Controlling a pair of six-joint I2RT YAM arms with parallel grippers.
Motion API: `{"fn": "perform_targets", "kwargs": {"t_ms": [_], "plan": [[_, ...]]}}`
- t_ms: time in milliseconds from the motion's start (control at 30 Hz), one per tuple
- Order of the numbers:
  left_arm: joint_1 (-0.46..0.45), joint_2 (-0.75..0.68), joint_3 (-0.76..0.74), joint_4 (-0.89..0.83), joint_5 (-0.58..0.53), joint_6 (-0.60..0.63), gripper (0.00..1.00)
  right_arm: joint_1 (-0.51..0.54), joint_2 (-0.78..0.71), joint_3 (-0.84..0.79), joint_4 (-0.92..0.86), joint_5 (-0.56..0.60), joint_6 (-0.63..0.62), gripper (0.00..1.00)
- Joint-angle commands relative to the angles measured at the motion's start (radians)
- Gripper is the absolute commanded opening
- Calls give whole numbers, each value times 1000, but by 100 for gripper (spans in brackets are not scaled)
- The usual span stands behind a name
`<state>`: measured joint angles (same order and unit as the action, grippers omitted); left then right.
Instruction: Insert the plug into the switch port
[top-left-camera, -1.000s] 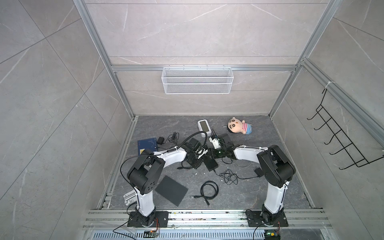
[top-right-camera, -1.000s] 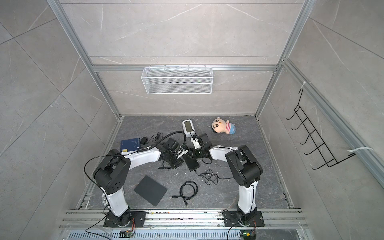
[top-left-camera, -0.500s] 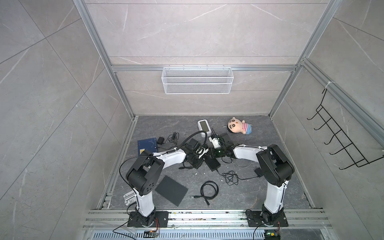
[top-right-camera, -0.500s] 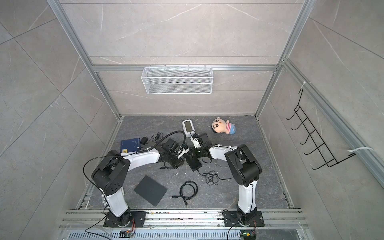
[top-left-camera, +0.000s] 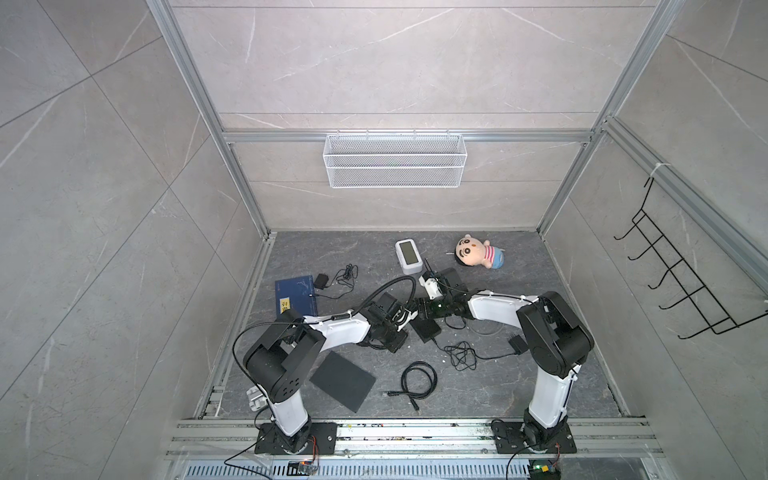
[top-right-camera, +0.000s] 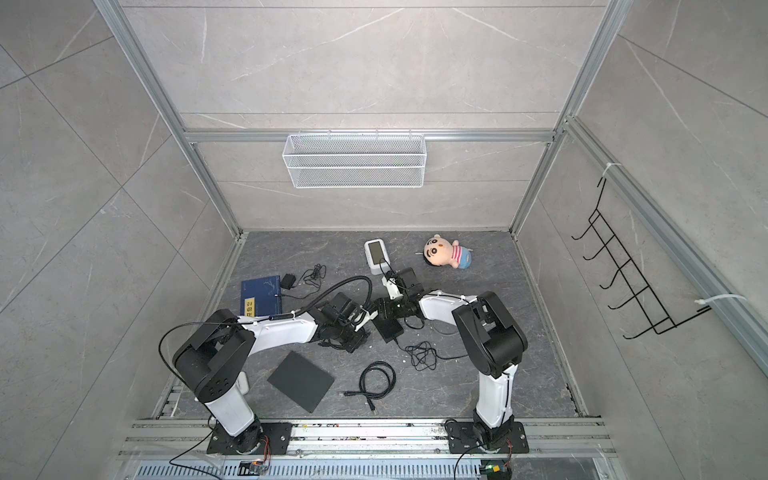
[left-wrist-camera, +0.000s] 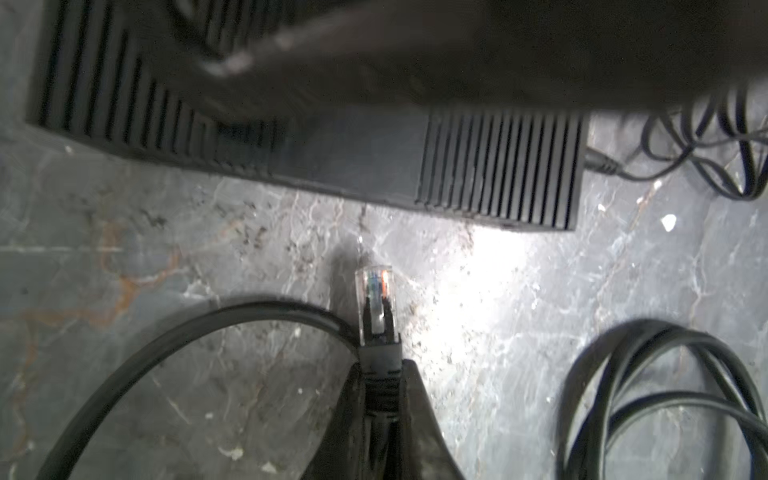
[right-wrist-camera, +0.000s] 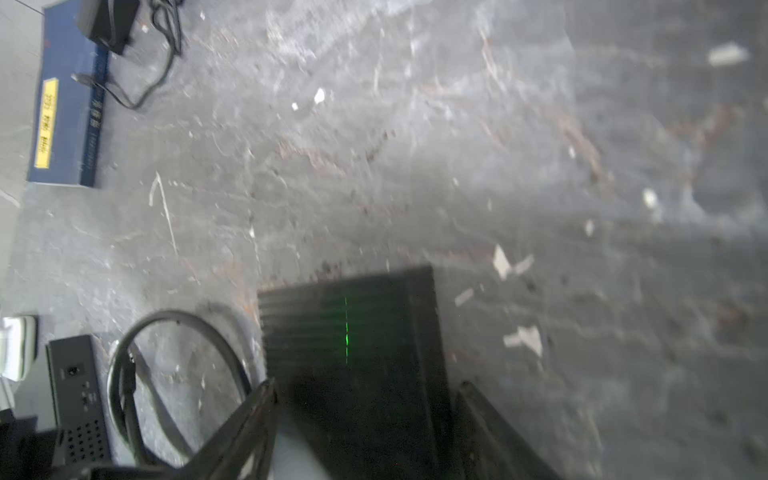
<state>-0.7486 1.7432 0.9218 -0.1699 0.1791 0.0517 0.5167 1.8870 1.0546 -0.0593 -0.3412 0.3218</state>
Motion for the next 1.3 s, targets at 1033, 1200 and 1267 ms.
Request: {"fn": "perform_targets", "kwargs": {"t_ms": [1033, 1200, 1267], "plan": [[5, 135, 173, -179, -38, 116, 1, 6, 19, -96, -182, 0, 23, 63], [2, 124, 184, -155, -9, 170, 1, 6, 28, -93, -178, -1, 26, 63], [-3, 115, 178, -143, -18, 188, 1, 6, 31, -88, -180, 0, 28, 63]]}}
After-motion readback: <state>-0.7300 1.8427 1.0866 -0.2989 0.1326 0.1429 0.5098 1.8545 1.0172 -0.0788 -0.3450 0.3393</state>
